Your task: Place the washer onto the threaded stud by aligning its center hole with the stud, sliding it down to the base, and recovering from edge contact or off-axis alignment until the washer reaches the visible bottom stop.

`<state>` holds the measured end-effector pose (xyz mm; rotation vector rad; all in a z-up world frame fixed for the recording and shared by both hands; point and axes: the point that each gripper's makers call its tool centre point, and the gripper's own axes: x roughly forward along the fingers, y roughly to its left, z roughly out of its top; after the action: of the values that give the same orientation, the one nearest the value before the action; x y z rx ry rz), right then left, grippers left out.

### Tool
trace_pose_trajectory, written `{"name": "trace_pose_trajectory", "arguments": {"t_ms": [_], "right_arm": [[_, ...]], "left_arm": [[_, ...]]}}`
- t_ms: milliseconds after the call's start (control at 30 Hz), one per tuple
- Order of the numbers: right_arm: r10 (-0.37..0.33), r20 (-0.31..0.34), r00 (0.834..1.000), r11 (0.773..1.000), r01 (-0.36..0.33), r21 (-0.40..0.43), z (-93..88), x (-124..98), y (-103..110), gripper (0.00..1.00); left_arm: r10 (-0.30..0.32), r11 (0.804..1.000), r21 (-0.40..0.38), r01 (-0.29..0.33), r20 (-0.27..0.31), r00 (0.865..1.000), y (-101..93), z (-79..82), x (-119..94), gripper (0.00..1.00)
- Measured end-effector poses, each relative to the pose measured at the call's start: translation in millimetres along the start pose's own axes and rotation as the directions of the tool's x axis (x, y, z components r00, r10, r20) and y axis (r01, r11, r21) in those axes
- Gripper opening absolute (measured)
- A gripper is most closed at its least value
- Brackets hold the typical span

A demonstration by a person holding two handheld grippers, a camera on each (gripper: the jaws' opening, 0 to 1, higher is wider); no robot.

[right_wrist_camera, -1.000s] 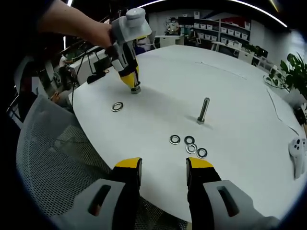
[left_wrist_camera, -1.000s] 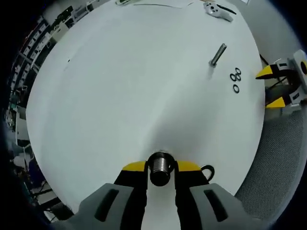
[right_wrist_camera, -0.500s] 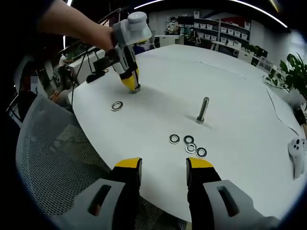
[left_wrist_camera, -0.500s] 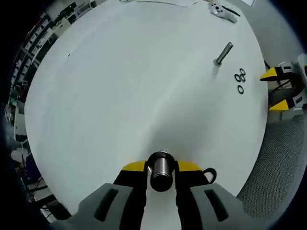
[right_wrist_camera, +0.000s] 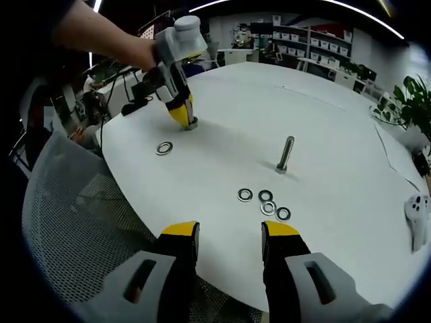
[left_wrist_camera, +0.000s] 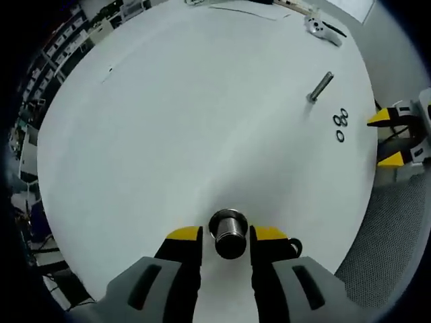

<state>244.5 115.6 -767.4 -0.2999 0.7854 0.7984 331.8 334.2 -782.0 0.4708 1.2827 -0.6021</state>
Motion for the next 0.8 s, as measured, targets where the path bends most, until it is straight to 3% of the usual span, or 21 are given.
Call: {"name": "trace_pose_trajectory", "arguments": {"t_ms": [167,467,700,800], "right_arm": [[0.005,-0.005,1.000,1.000,-0.005,-0.006,-0.7,1,1,0.39],[0.010,-0.010,1.000,1.000,-0.010,-0.012,-1.5,1,2,0.39],[0.011,-0.013,1.000,1.000,-0.011,-0.016,-2.4,0,2,0.39],[0.011,-0.015,1.000,1.000,-0.011,-0.016,-2.9,0,2,0.39]], "left_arm": [[-0.002,0.999,-0.043,0.003,0.019,1.000,-0.7,-3.9,-6,0.28],[0.006,0.997,-0.076,-0.005,0.025,1.000,-6.4,-26.3,-9,0.28],[-0.014,0.993,-0.120,0.017,0.024,1.000,-18.3,-39.2,-10,0.30],[-0.006,0.995,-0.096,0.007,0.016,1.000,-27.1,-42.7,-9,0.30]]}}
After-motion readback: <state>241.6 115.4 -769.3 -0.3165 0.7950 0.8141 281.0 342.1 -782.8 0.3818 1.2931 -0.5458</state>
